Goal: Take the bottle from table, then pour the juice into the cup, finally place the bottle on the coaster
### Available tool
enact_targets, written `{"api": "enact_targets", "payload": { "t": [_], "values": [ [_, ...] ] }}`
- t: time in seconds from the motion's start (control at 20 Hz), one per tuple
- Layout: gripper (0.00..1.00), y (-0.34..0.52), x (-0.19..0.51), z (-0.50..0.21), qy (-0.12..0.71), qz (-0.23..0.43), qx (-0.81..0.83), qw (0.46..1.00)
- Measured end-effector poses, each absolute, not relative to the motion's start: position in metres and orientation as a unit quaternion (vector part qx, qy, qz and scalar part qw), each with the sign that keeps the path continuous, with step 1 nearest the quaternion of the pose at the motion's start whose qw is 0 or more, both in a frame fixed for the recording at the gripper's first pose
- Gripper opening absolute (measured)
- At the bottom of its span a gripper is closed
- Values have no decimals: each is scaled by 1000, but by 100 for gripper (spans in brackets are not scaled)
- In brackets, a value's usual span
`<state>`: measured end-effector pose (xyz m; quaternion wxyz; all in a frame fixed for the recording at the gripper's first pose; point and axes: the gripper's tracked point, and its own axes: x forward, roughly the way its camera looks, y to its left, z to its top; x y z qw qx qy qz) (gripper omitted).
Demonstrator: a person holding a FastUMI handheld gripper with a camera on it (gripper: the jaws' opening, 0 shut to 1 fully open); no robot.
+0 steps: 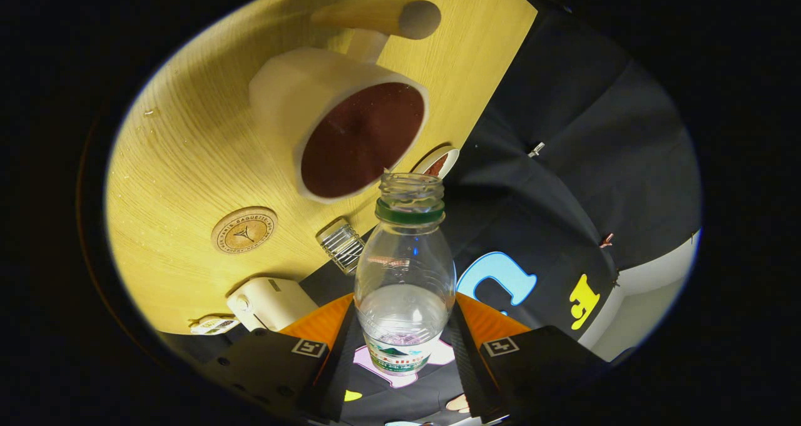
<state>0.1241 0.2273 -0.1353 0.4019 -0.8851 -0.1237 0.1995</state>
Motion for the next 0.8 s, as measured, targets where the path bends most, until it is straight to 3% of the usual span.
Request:
{"api": "enact_targets", "payload": {
  "t": [0.6,0.8],
  "values": [
    [75,227,123,-133,-136,203,-884,398],
    [75,217,119,-127,-120,203,-872,428]
  ]
}}
